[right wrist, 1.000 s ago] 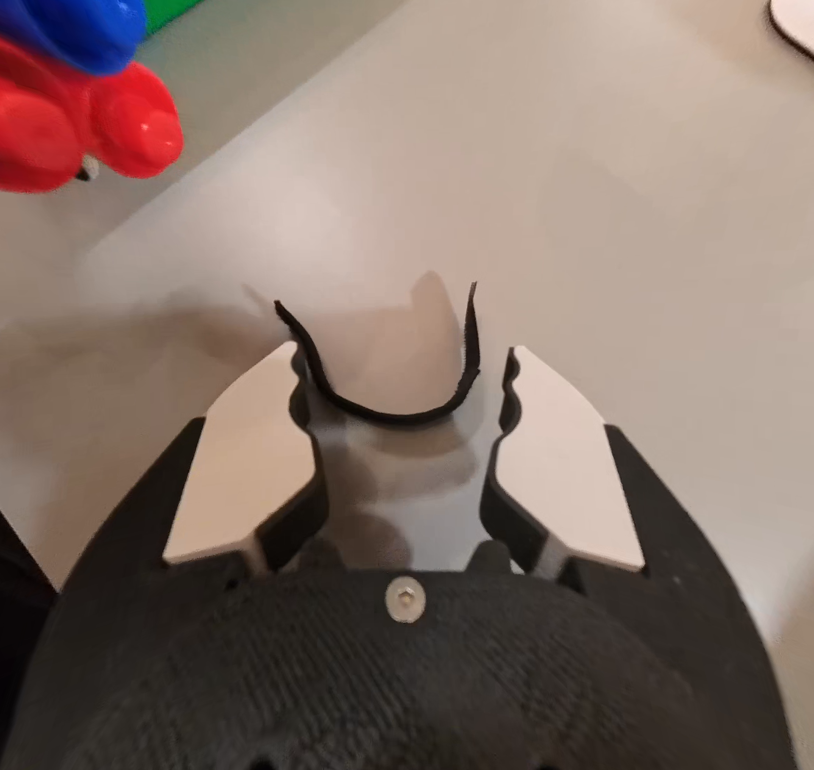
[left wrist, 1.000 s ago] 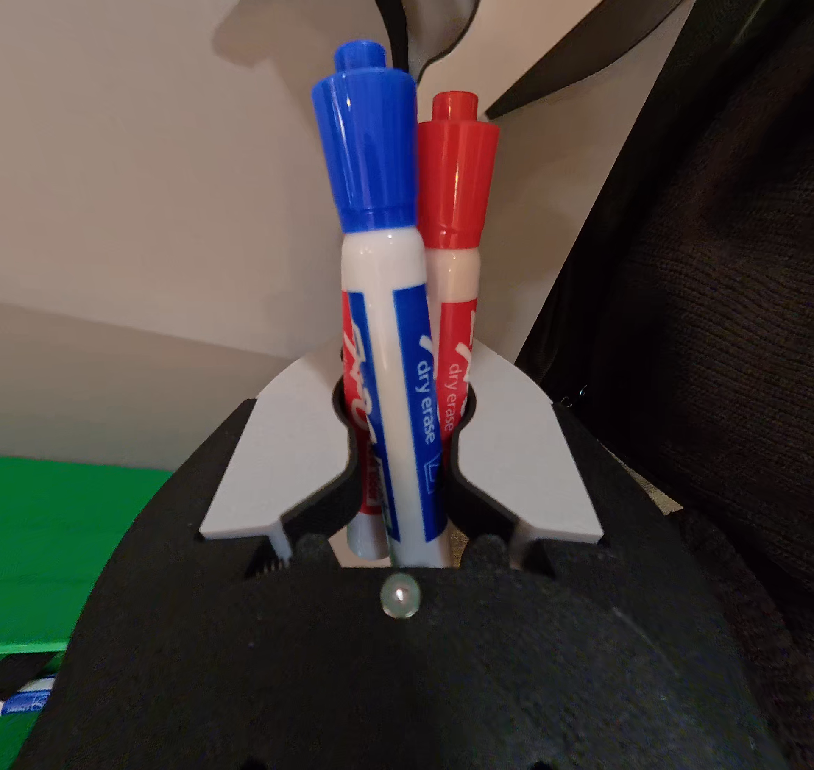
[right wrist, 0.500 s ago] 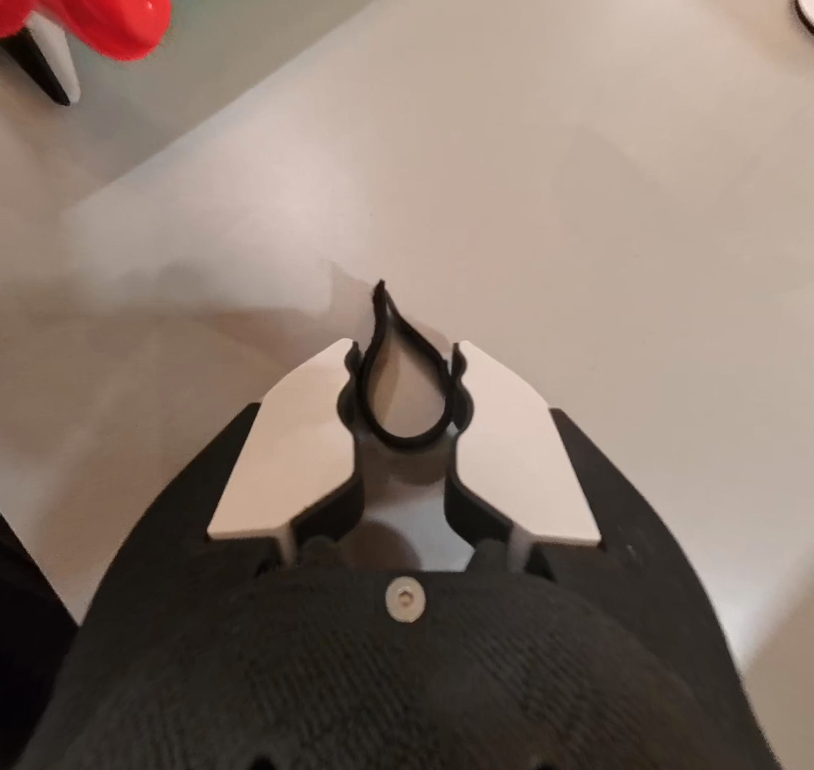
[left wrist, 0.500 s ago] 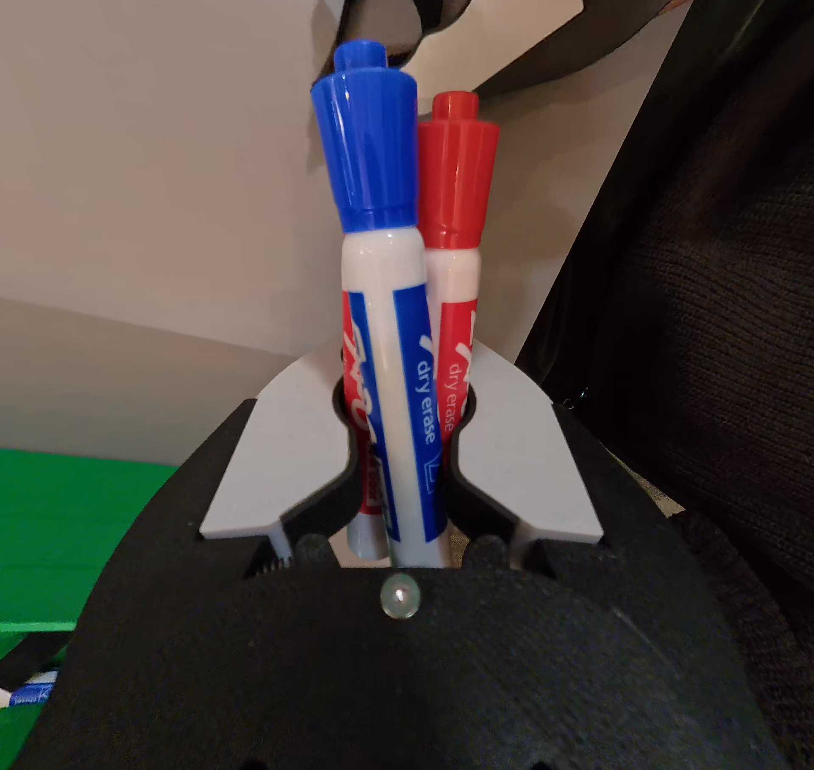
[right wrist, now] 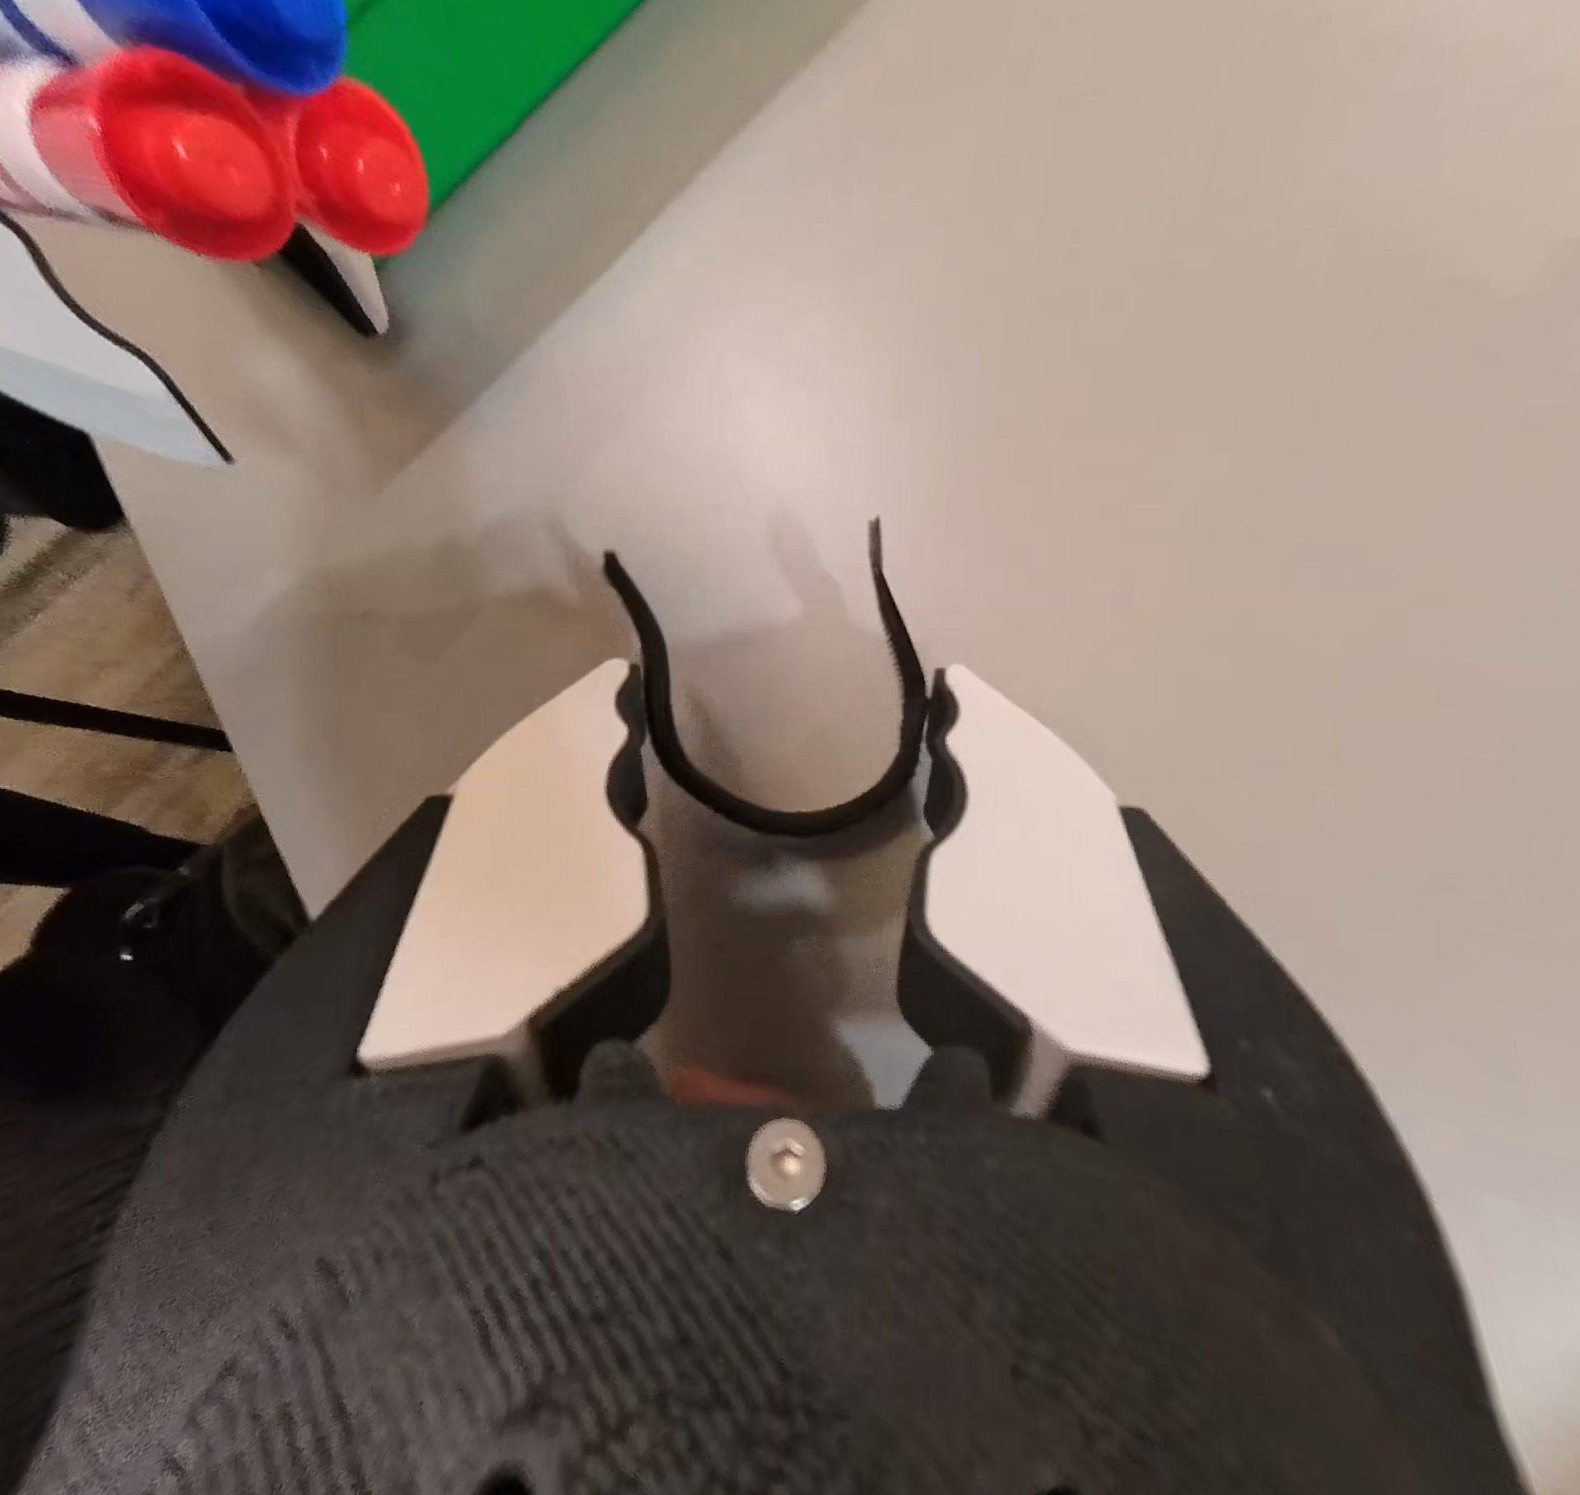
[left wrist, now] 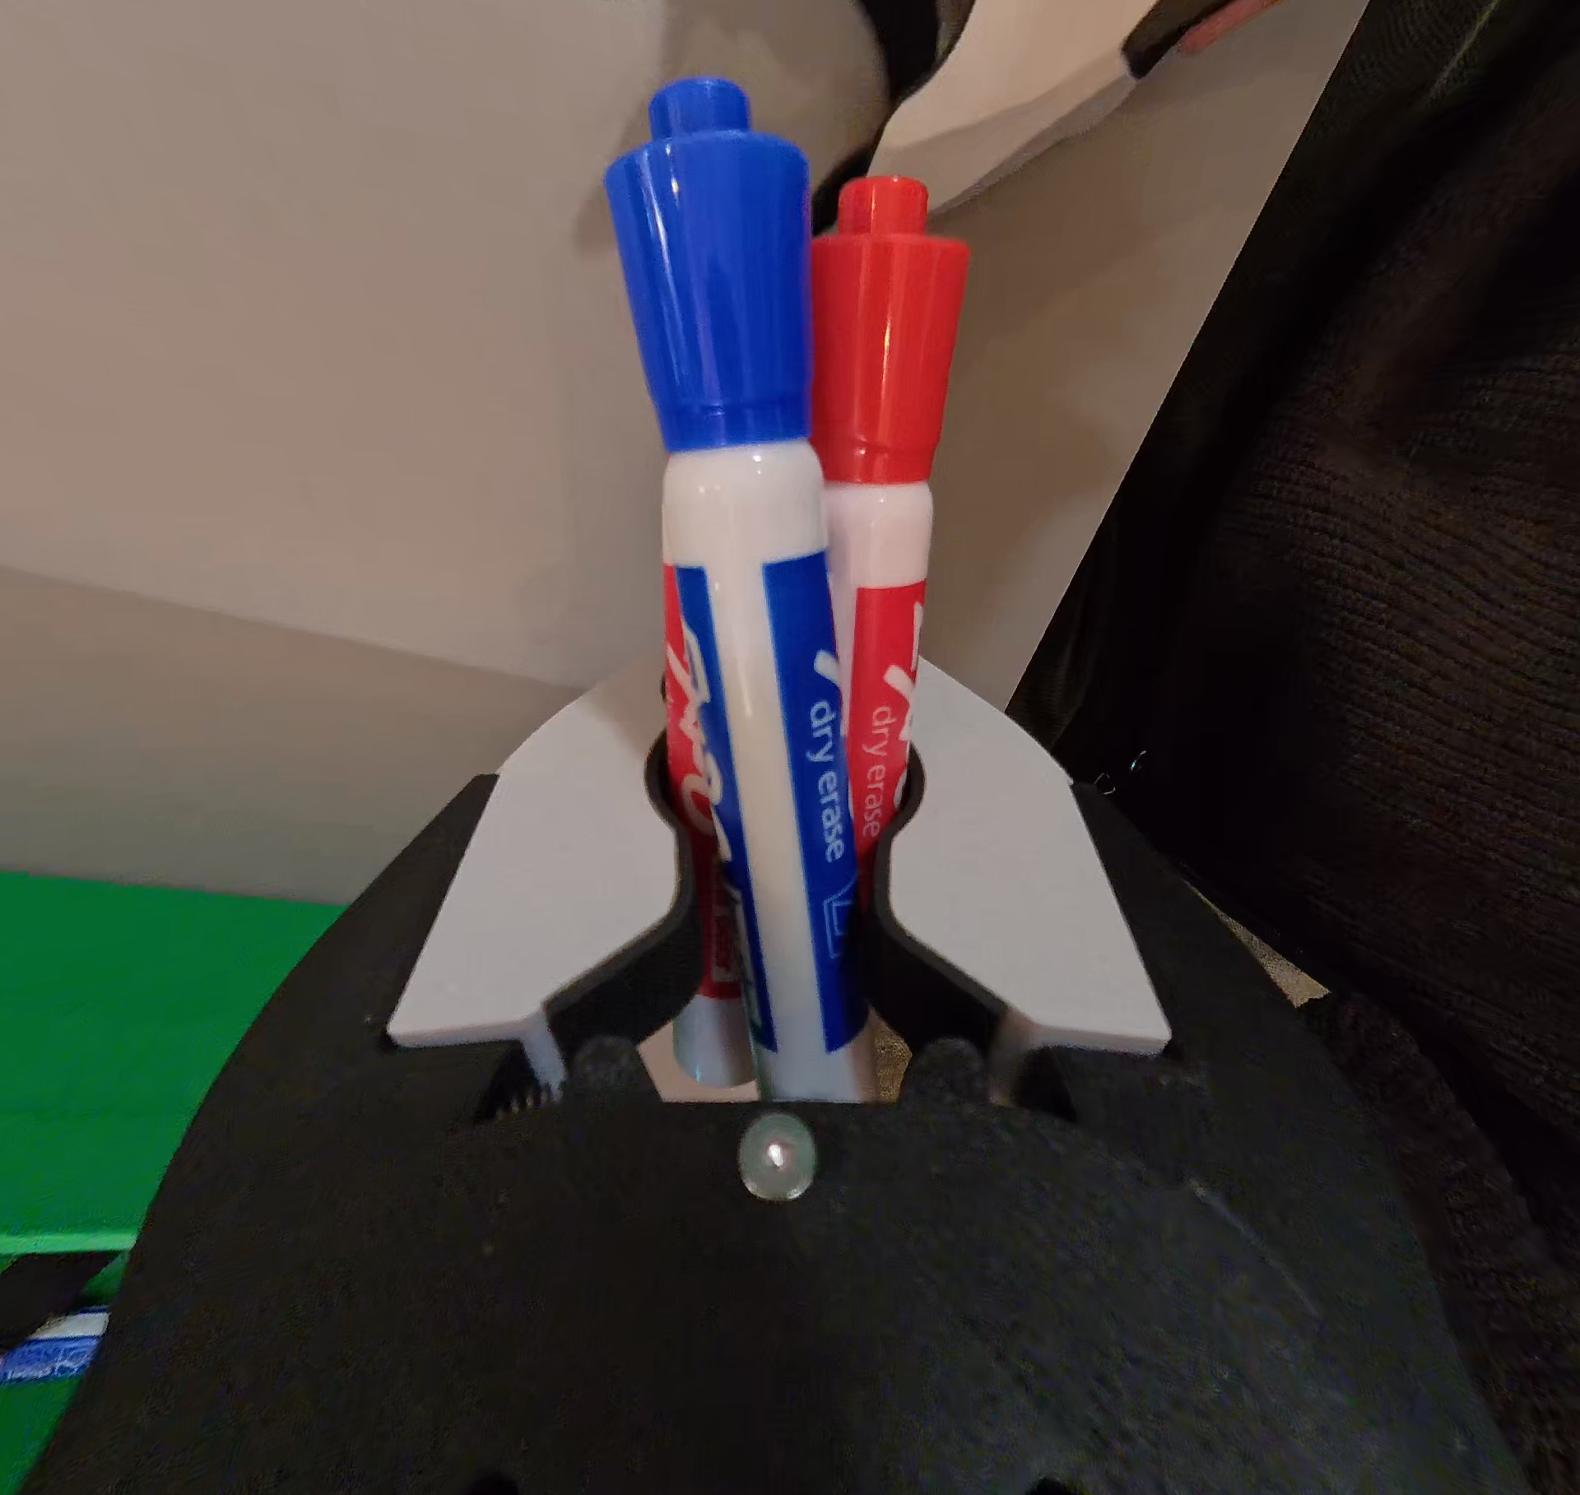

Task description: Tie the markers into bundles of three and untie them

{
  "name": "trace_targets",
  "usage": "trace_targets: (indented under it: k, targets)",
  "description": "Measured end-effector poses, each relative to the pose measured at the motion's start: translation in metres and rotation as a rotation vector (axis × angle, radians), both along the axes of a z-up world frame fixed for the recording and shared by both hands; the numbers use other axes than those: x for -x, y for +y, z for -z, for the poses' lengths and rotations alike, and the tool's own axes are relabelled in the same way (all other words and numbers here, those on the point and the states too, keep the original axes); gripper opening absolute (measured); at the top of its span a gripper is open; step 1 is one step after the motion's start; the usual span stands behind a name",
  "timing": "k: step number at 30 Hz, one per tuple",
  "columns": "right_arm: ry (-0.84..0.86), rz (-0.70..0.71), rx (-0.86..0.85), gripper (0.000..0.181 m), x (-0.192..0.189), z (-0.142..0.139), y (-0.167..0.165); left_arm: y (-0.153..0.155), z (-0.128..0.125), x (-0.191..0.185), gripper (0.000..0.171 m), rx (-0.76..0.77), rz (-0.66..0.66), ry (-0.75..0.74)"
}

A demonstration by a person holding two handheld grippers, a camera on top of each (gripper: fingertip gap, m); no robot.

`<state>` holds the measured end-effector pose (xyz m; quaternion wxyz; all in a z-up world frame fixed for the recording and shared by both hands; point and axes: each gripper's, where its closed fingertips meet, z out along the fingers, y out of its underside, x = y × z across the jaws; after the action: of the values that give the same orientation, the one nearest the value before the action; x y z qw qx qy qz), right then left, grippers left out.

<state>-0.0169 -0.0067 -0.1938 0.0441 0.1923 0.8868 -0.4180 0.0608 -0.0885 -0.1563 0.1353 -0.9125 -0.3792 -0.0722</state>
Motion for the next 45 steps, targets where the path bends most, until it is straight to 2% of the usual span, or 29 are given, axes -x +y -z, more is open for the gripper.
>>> trace_targets:
  k: [6, 12, 19, 24, 26, 28, 31, 34, 39, 45]
  targets:
    - [0.084, -0.035, 0.018, 0.057, -0.006, -0.007, -0.007, 0.001, 0.001, 0.0, 0.043, -0.003, 0.003, -0.003]
    - [0.082, -0.052, -0.053, 0.063, -0.01, 0.004, -0.004, -0.002, 0.004, 0.0, 0.043, -0.003, -0.007, -0.012]
    - [0.302, -0.128, -0.133, 0.07, -0.019, 0.003, -0.013, -0.001, 0.005, 0.0, 0.043, -0.005, -0.002, -0.016]
    - [0.255, -0.174, -0.033, 0.081, -0.032, -0.015, -0.019, 0.0, 0.003, 0.0, 0.043, -0.007, -0.003, -0.01]
    - [0.205, -0.2, 0.003, 0.078, -0.037, -0.023, -0.018, -0.001, 0.002, 0.0, 0.043, -0.009, -0.004, -0.006]
    - [0.127, -0.251, 0.032, 0.083, -0.048, -0.027, -0.018, -0.001, 0.002, 0.0, 0.043, -0.009, -0.005, -0.008]
    - [0.138, -0.274, 0.006, 0.097, -0.049, -0.018, -0.019, -0.001, 0.003, 0.0, 0.043, -0.007, -0.005, -0.014]
    - [0.258, -0.28, -0.057, 0.095, -0.037, -0.007, -0.021, 0.0, 0.004, 0.0, 0.043, -0.005, 0.001, -0.013]
    - [0.243, -0.41, -0.095, 0.102, -0.056, 0.008, -0.028, 0.001, 0.004, 0.0, 0.043, -0.005, 0.002, -0.015]
    - [0.345, -0.428, -0.113, 0.085, -0.049, 0.012, -0.029, 0.001, 0.004, 0.001, 0.043, -0.005, 0.0, -0.014]
